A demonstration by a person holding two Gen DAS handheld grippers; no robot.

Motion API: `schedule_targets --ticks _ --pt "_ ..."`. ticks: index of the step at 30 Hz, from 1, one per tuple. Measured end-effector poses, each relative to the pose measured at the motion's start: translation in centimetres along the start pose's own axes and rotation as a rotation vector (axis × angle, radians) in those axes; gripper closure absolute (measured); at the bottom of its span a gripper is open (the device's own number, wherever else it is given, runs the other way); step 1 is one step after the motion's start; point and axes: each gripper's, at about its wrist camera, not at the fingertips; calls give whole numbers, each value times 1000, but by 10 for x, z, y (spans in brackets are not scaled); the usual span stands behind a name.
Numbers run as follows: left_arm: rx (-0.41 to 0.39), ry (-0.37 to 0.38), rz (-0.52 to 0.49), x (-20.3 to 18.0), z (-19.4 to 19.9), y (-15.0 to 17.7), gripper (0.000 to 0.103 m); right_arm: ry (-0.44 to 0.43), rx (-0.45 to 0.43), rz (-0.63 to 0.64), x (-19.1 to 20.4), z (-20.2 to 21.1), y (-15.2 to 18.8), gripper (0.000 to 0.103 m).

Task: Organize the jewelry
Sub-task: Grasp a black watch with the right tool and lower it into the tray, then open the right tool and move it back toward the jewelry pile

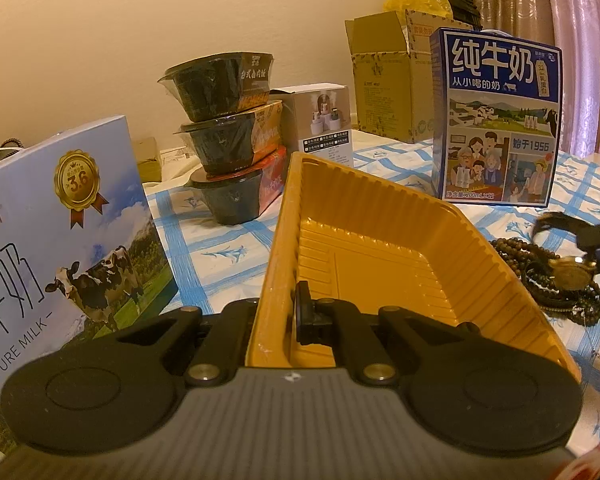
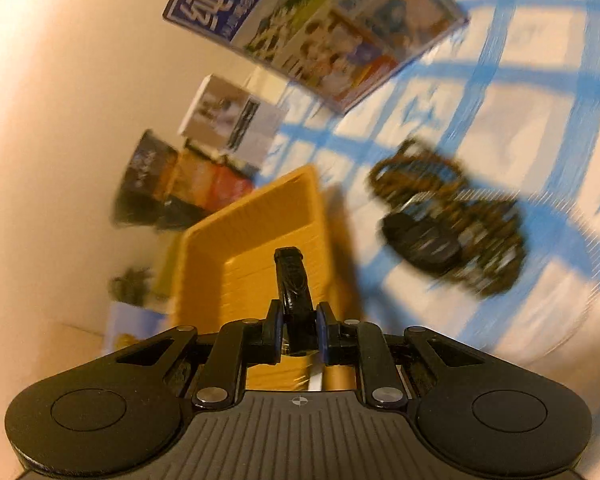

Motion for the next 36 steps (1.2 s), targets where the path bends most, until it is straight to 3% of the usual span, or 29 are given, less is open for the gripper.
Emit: schedule_targets --ticks 6,15,17,19,20,21,30,36 --pt "0 0 0 0 0 0 99 -70 103 -108 4 -45 20 86" --pt "-4 8 2 -3 4 0 100 -79 243 -96 4 -102 51 86" --pt "1 6 2 -3 4 0 100 -64 259 -26 7 -104 55 85" --pt "1 7 5 -2 3 0 100 -51 280 31 8 -104 56 74" --pt "0 5 6 -2 4 0 100 -45 277 51 10 -103 57 55" --pt "3 6 7 -2 3 1 100 -33 273 75 11 -101 57 42" --pt "7 2 10 -2 4 1 100 -10 272 276 22 -62 59 42" --pt "9 -1 10 -1 3 1 100 51 239 363 21 -28 59 42"
Point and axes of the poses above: each gripper's, at about its wrist camera, not at the fingertips, and z roughly against the way its jaws point, x to its left, y to its underside, and after that the axes turned 15 degrees about -y, right-handed
